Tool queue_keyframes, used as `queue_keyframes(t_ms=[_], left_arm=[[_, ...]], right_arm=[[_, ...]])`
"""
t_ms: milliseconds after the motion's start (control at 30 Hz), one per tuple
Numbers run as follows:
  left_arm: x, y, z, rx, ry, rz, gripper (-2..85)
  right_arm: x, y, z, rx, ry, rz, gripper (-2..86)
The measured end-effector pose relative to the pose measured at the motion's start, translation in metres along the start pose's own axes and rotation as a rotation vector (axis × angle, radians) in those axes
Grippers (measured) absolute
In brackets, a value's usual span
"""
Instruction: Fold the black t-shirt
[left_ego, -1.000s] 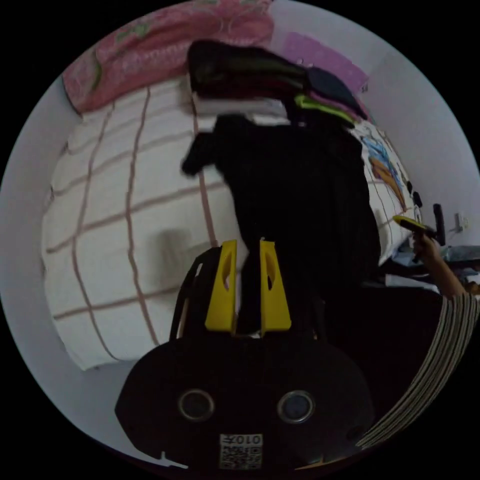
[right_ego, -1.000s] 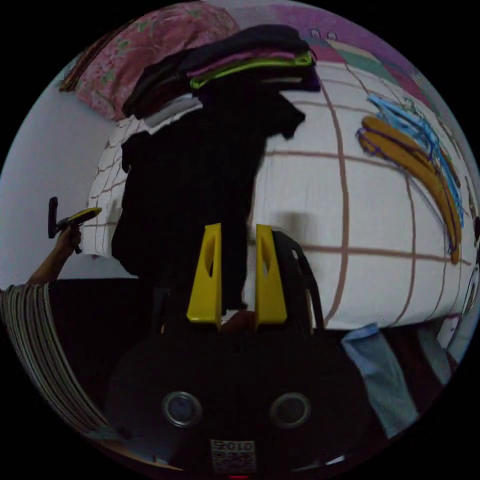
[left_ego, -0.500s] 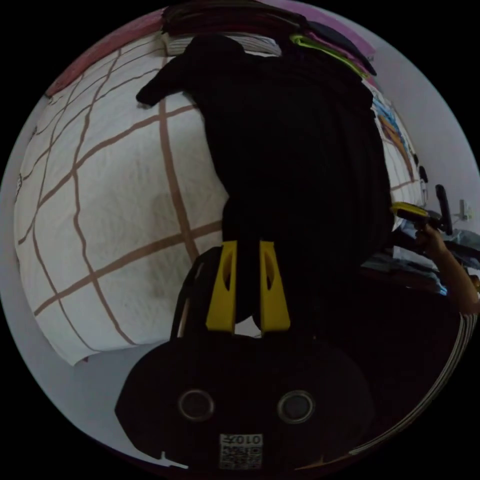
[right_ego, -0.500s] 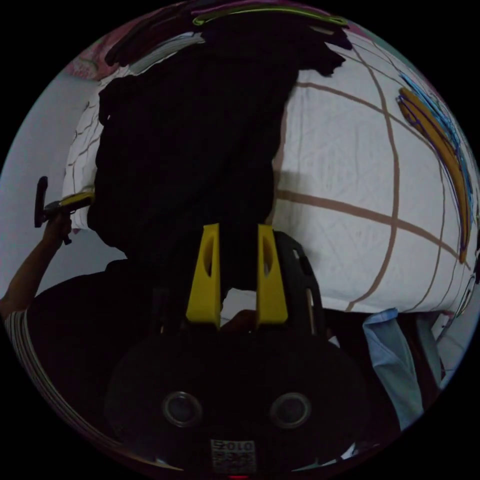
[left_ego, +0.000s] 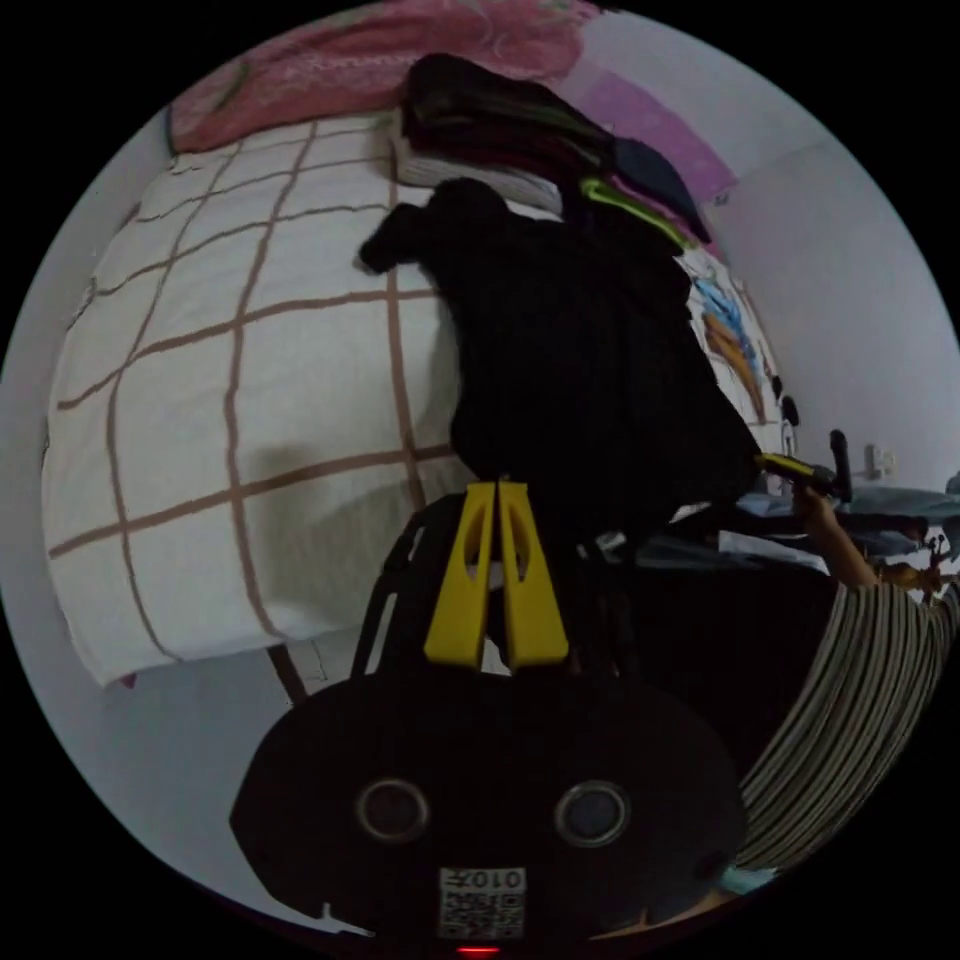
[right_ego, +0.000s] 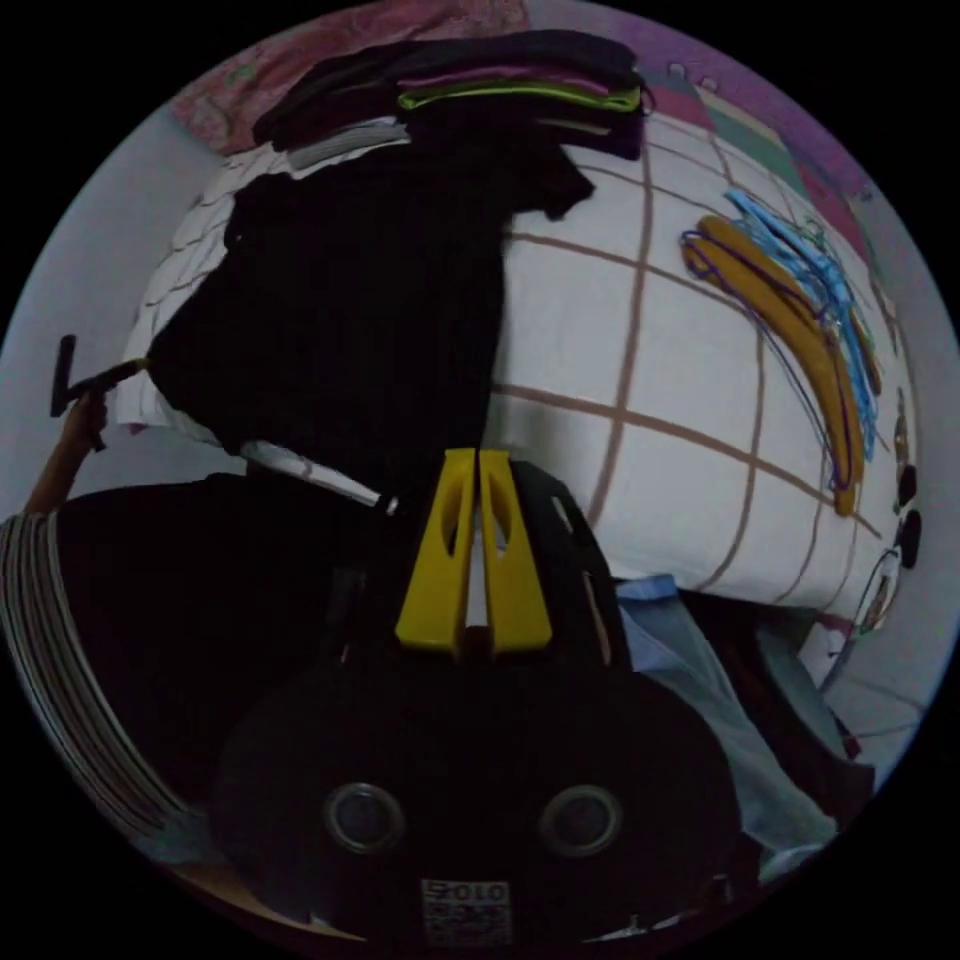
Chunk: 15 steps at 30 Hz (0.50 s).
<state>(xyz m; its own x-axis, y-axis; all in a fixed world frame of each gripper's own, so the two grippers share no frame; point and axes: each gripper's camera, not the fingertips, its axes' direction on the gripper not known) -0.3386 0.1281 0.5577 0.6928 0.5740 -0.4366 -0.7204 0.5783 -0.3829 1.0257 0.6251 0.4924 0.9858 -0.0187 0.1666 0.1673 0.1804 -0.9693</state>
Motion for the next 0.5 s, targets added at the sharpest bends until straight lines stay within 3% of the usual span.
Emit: queue_keyframes(t_ms=[500], left_arm=[[-0.064,0.055,0.046,-0.040,0.074,-0.322,-0.3]], right_arm=[[0.003,-0.055,0.064,-0.148,-0.123,0.108,3.1]])
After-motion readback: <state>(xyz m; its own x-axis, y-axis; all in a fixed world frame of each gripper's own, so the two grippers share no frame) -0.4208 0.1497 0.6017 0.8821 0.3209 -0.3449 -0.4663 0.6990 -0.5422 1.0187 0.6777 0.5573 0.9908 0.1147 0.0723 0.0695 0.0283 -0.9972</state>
